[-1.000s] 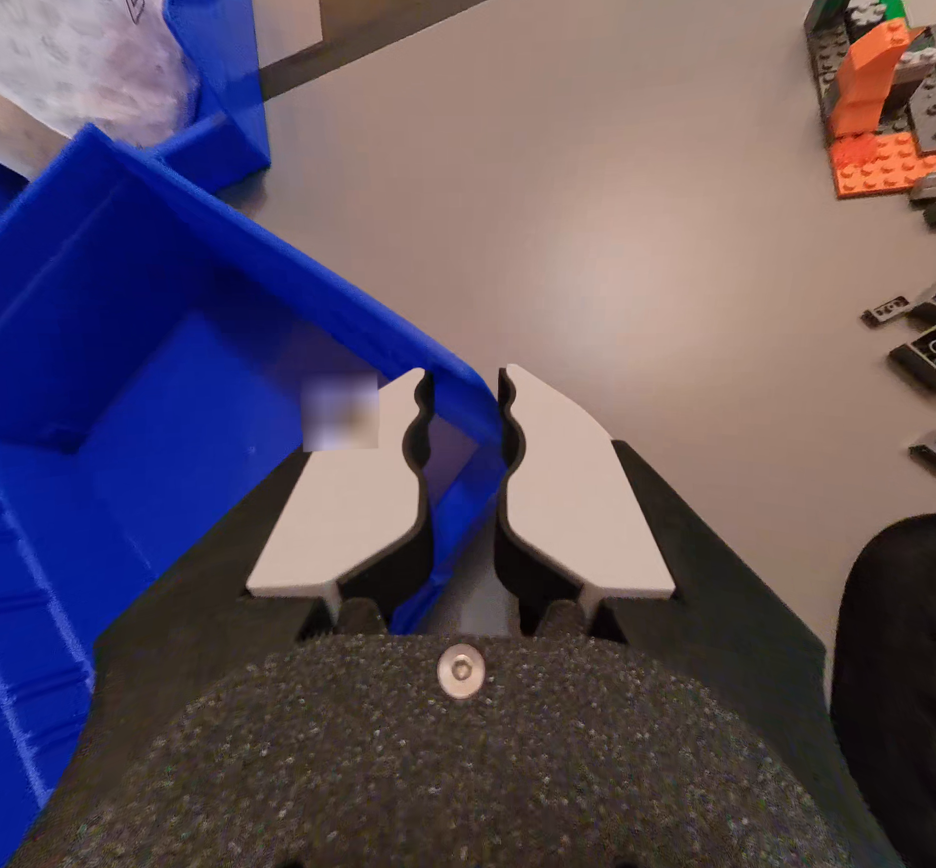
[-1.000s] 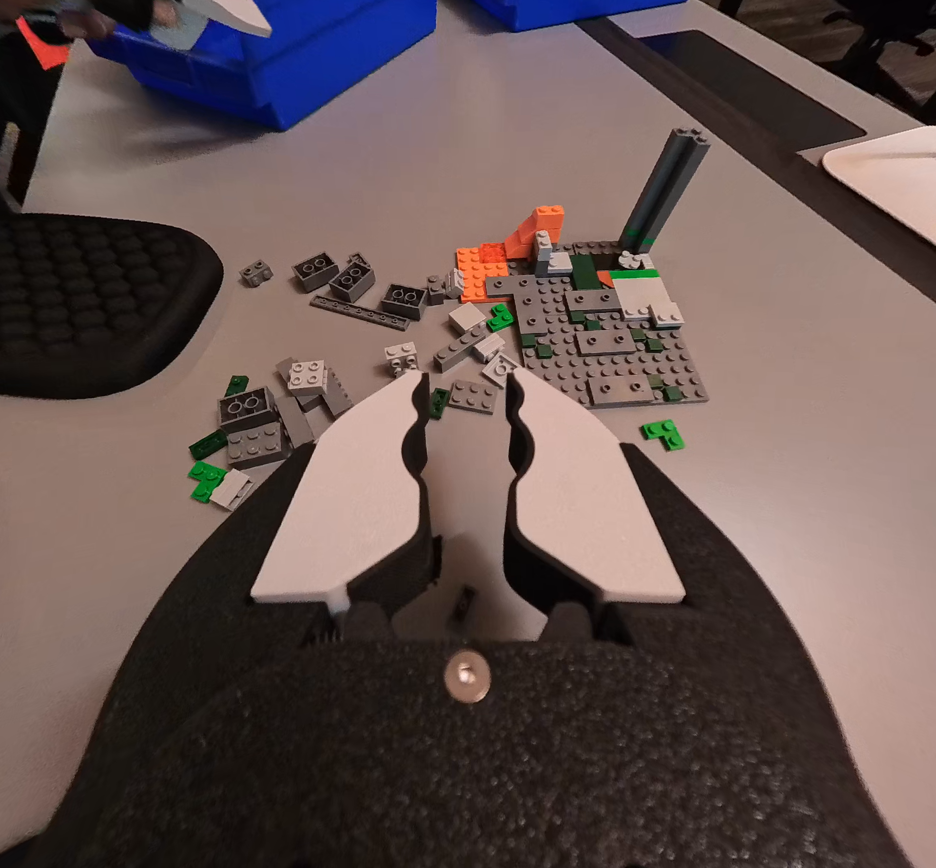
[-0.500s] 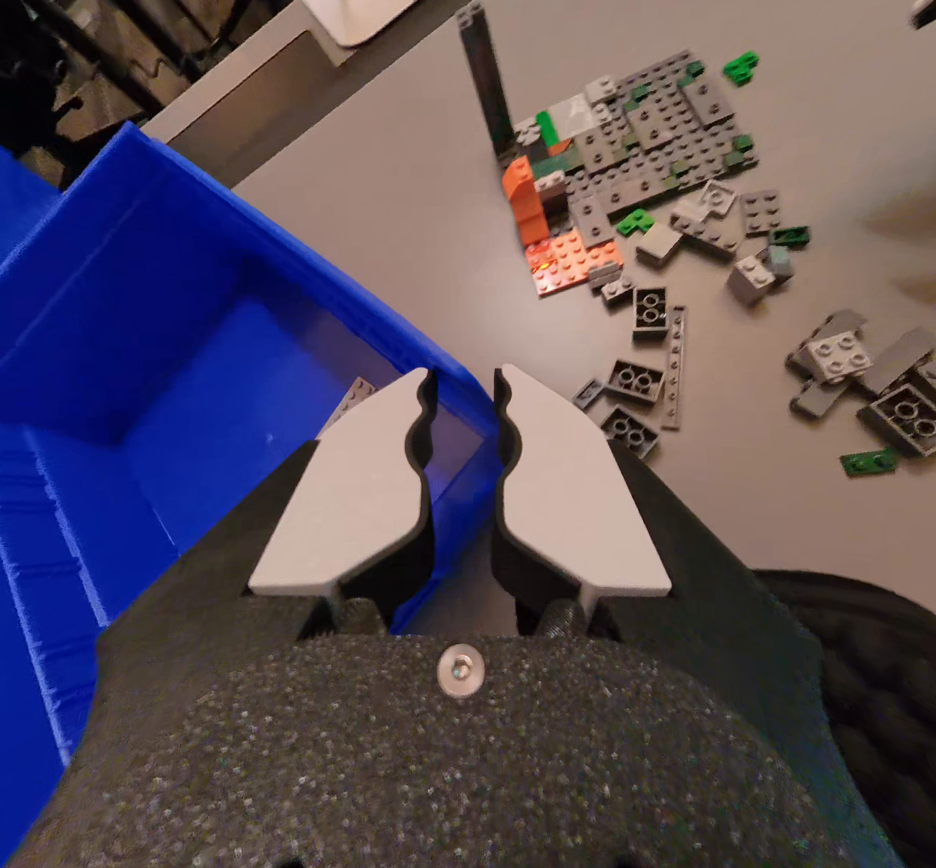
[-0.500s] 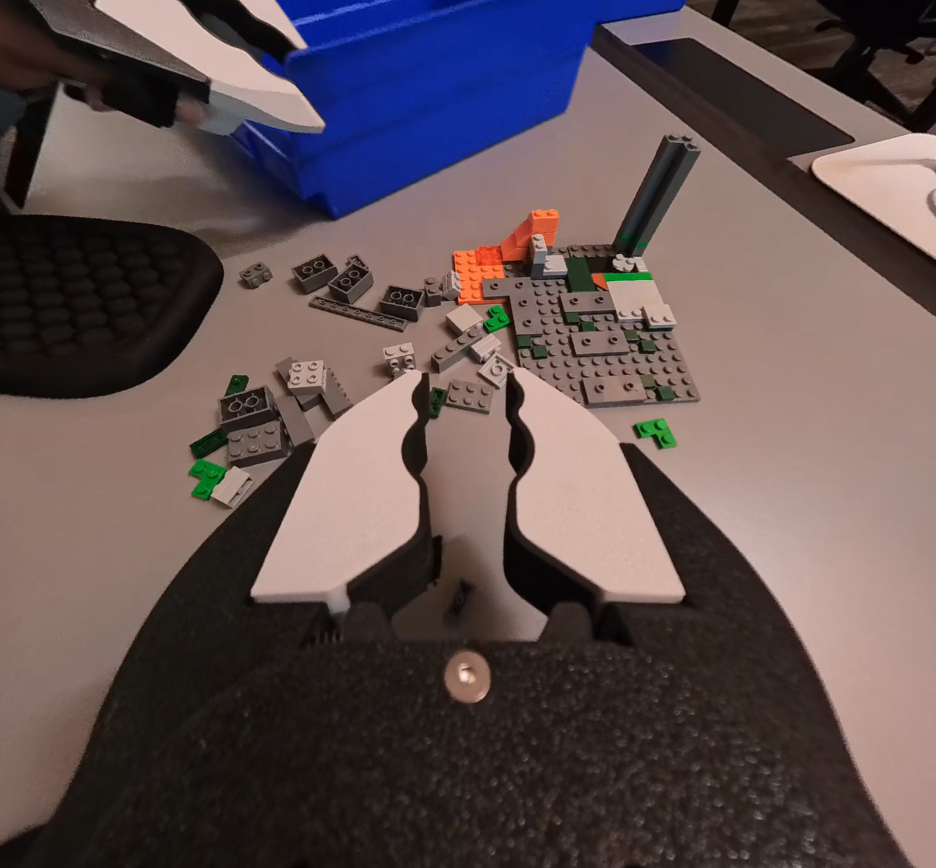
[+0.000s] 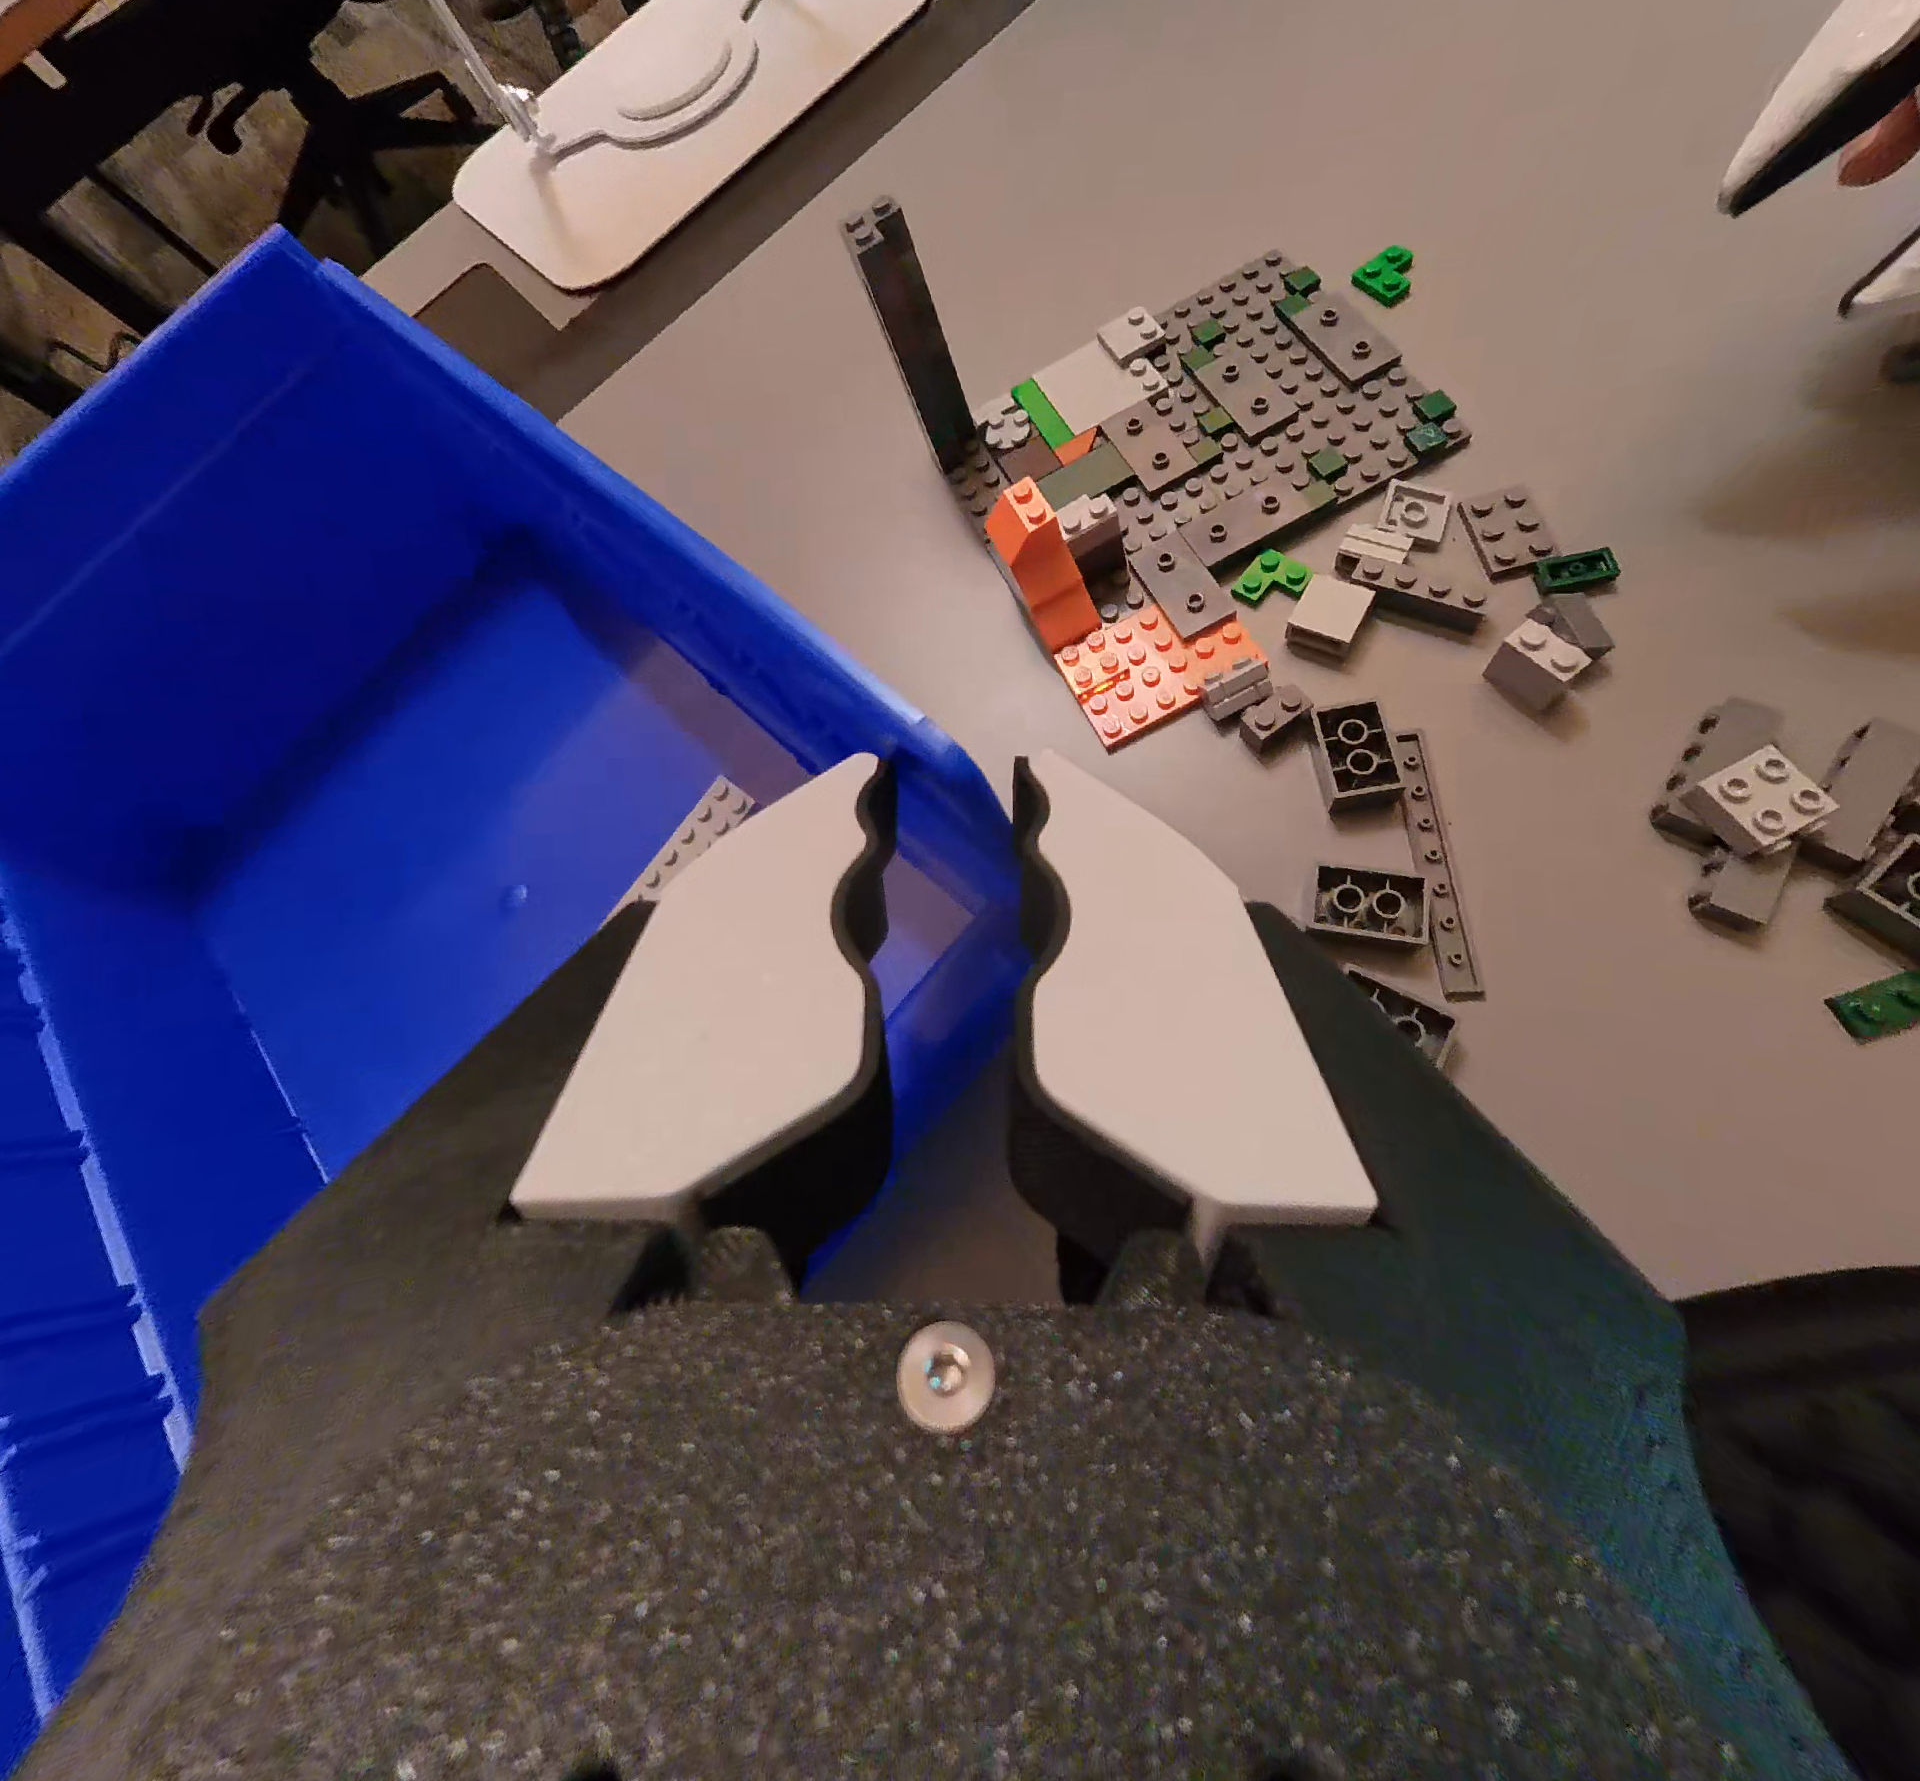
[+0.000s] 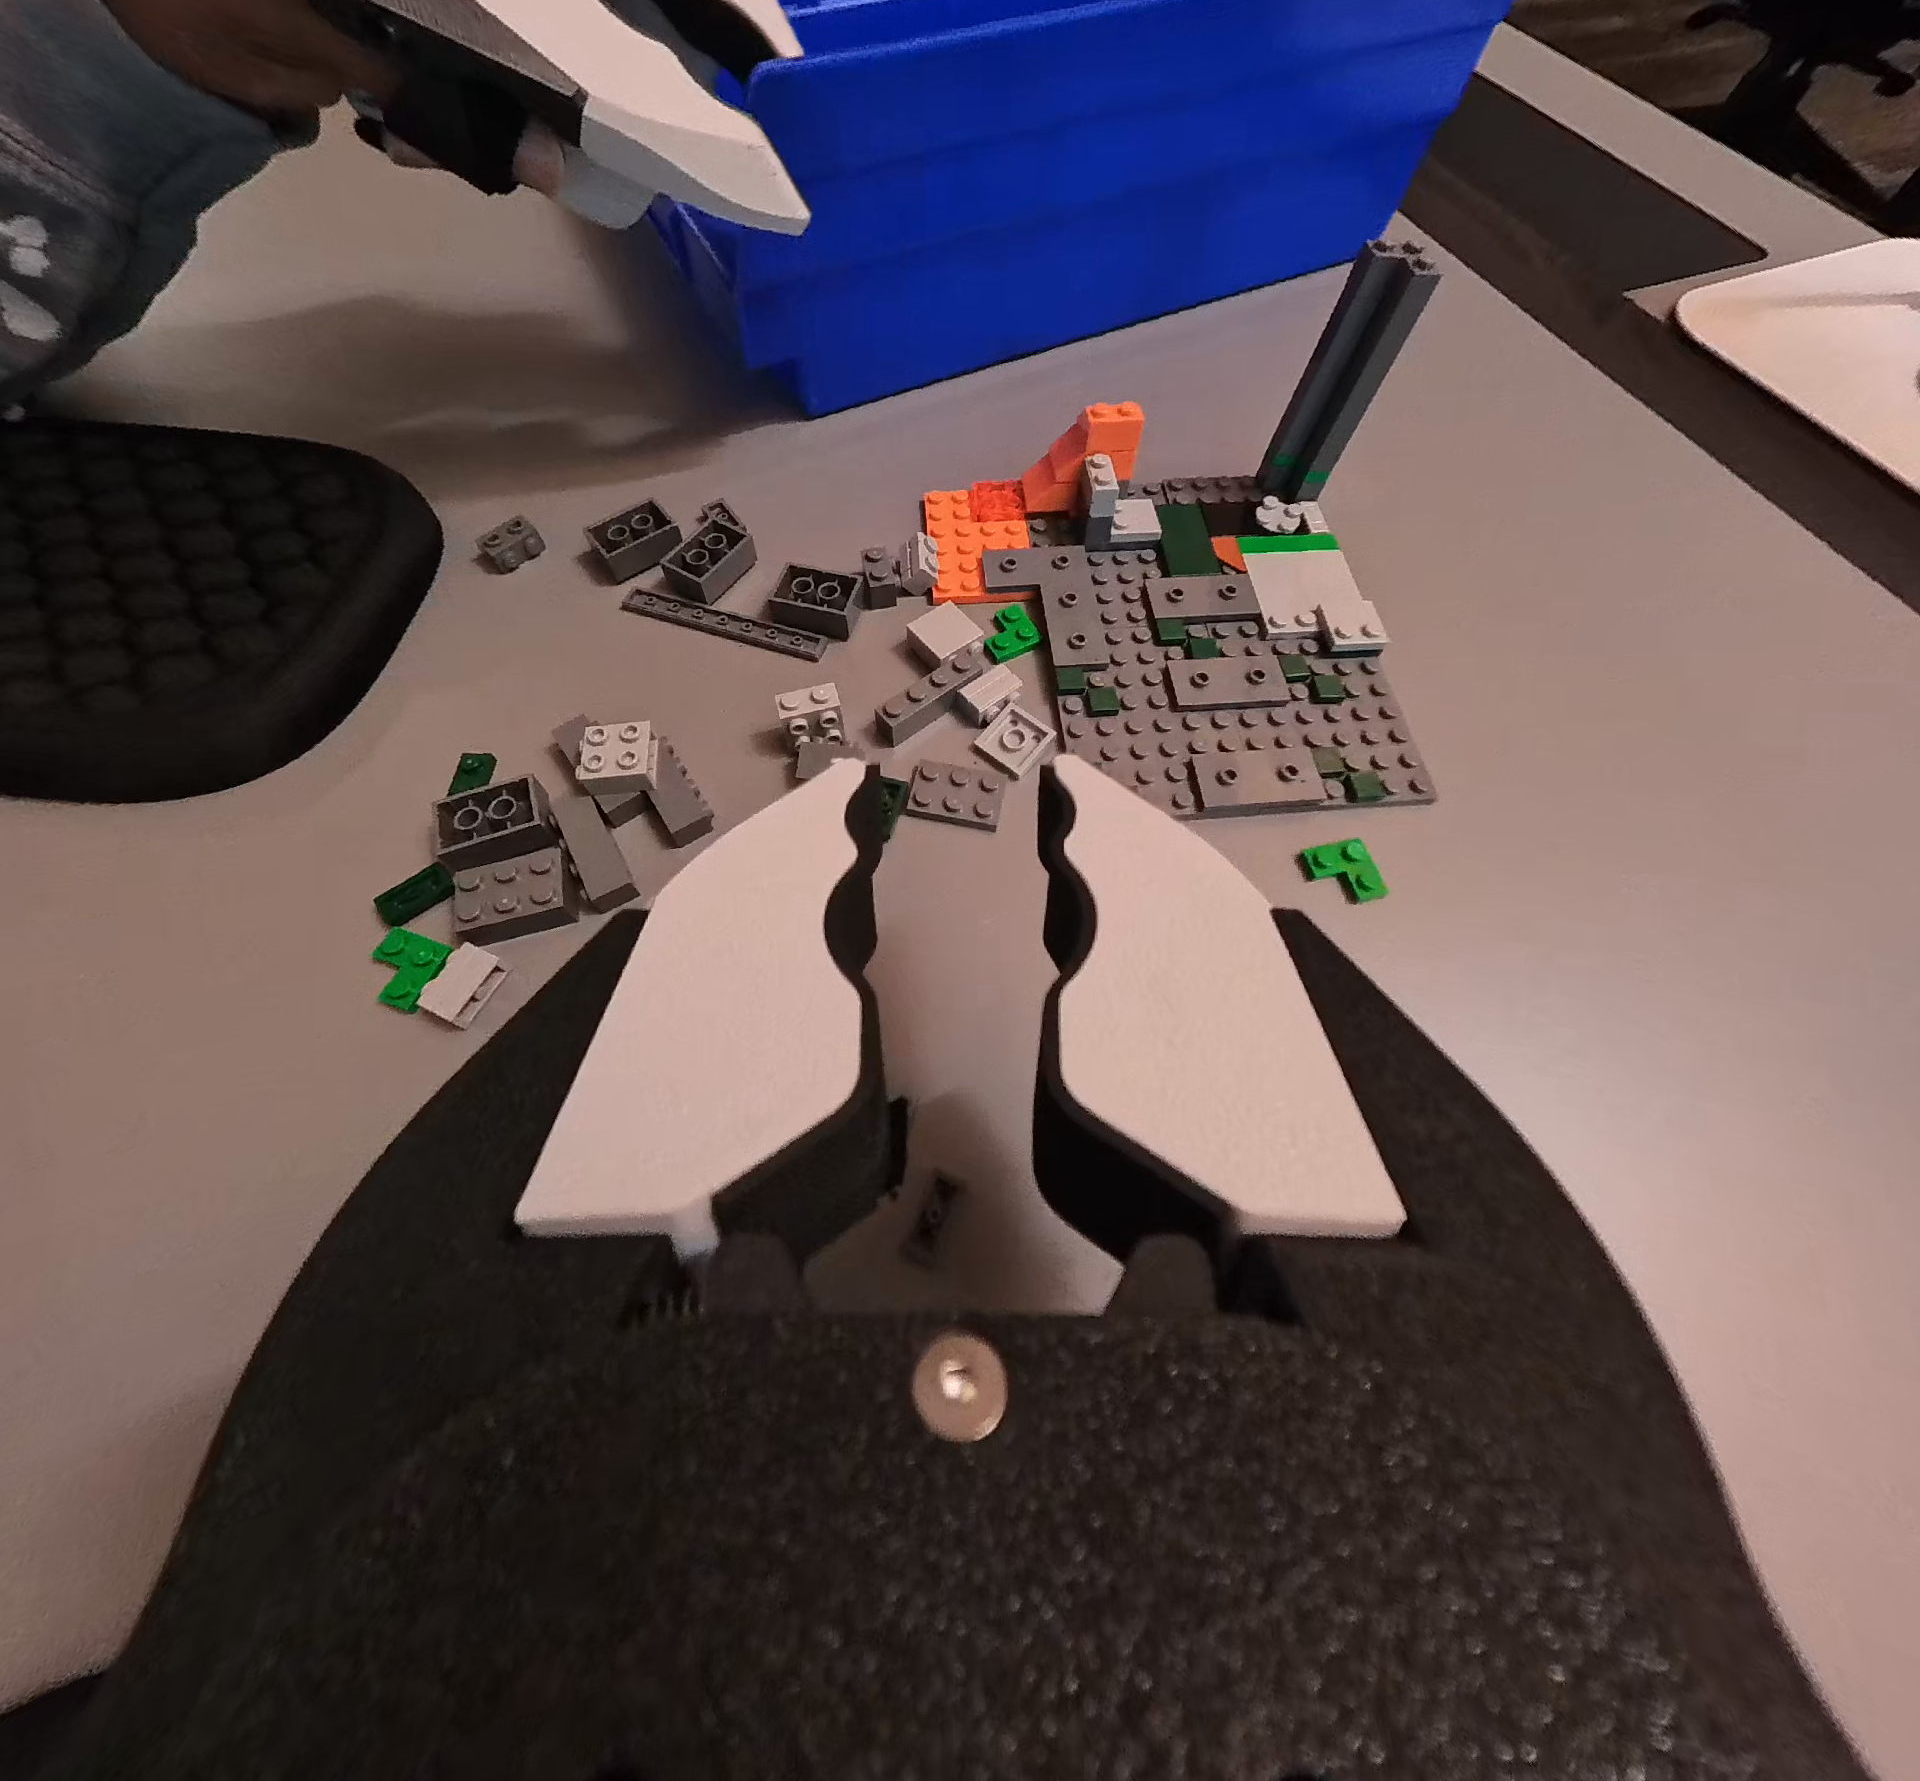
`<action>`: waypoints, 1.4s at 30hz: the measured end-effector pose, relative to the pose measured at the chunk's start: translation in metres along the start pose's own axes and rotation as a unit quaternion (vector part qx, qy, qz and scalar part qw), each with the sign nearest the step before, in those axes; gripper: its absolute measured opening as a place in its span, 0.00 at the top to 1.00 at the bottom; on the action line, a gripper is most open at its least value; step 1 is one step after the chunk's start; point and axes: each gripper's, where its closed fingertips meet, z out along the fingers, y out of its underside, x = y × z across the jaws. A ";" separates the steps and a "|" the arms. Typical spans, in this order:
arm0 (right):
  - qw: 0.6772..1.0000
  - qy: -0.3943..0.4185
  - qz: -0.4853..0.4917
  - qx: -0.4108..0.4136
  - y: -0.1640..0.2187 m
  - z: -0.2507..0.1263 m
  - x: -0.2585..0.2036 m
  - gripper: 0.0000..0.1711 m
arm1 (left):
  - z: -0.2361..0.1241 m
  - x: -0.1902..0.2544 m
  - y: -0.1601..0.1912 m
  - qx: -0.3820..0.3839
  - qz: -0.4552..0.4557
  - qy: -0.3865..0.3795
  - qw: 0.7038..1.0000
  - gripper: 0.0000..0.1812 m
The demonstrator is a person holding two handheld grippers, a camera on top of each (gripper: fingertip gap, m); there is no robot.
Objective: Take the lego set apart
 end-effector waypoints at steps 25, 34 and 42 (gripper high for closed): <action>0.991 0.112 0.003 0.077 -0.019 -0.033 0.052 0.82 | 0.000 0.097 0.062 -0.101 -0.006 0.172 0.980 0.84; 0.966 0.242 0.069 0.051 0.019 -0.067 0.121 0.87 | -0.028 0.065 0.021 -0.031 -0.012 0.109 0.994 0.85; 0.909 0.389 0.114 0.101 0.028 -0.118 0.170 1.00 | -0.062 -0.054 -0.007 0.028 -0.087 -0.050 0.995 0.85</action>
